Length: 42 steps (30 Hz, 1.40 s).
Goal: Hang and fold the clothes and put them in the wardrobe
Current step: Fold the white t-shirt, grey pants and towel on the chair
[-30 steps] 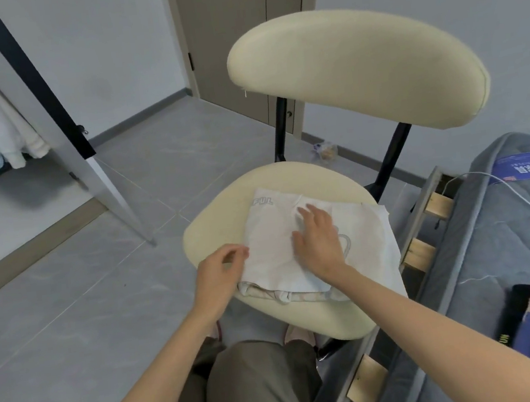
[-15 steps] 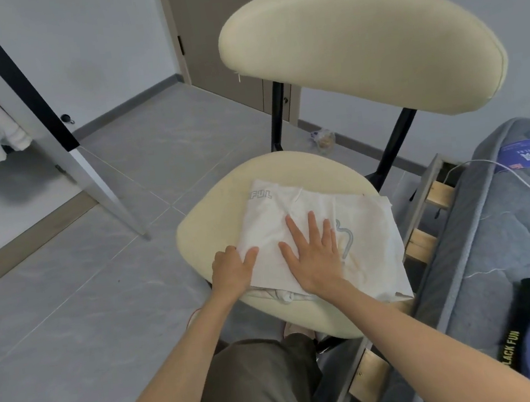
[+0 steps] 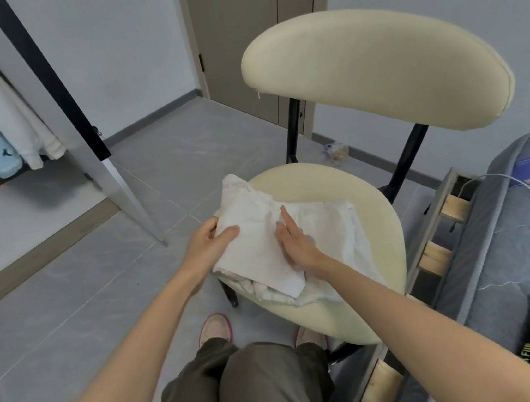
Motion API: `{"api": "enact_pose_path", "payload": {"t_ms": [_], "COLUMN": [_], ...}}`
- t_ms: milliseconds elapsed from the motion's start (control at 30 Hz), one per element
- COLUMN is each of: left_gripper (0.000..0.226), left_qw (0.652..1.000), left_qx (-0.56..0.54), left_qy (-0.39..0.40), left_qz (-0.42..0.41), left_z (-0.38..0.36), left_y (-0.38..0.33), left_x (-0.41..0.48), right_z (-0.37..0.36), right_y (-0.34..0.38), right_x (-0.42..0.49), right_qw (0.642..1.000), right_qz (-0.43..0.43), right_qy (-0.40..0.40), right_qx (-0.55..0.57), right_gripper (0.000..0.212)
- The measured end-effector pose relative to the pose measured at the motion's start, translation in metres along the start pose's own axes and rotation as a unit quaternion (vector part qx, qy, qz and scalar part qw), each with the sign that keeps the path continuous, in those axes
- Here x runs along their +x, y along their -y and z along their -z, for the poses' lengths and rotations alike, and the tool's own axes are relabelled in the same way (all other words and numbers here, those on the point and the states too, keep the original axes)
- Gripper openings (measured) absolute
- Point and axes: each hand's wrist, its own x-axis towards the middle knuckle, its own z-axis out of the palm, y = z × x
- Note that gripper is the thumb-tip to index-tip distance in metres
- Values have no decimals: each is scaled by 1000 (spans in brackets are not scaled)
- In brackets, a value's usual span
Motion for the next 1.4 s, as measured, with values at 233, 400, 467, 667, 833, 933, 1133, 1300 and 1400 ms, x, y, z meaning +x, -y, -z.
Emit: {"api": "enact_pose_path", "payload": {"t_ms": [233, 400, 467, 667, 833, 933, 1133, 1300, 1400], "left_gripper": [15, 21, 15, 28, 48, 52, 55, 55, 56], "left_qw": [998, 987, 980, 985, 940, 900, 851, 881, 884], "left_qx": [33, 98, 106, 62, 288, 381, 469, 432, 435], "left_qy": [43, 95, 137, 104, 127, 165, 213, 136, 116], "left_qz": [-44, -90, -102, -121, -129, -134, -103, -133, -125], "left_z": [-16, -78, -106, -130, -117, -119, -138, -146, -150], "left_y": [-40, -57, -57, -21, 13, 21, 39, 35, 36], "left_x": [-16, -23, -30, -38, -33, -33, -36, -31, -23], "right_z": [50, 98, 114, 123, 100, 87, 88, 98, 95], "right_y": [15, 0, -5, -38, -47, -41, -60, -56, -44], "right_x": [-24, -56, -65, -80, -67, -62, -71, -52, -32], "right_qw": [962, 954, 951, 959, 975, 971, 936, 888, 879], "right_qz": [-67, -58, -63, -190, -157, -51, -55, 90, 125], "right_qy": [-63, -75, -69, -66, -151, -232, -264, -235, -167], "right_qx": [256, 285, 295, 201, 51, -42, -228, -384, -428], "right_gripper": [46, 43, 43, 66, 58, 49, 48, 51, 50]}}
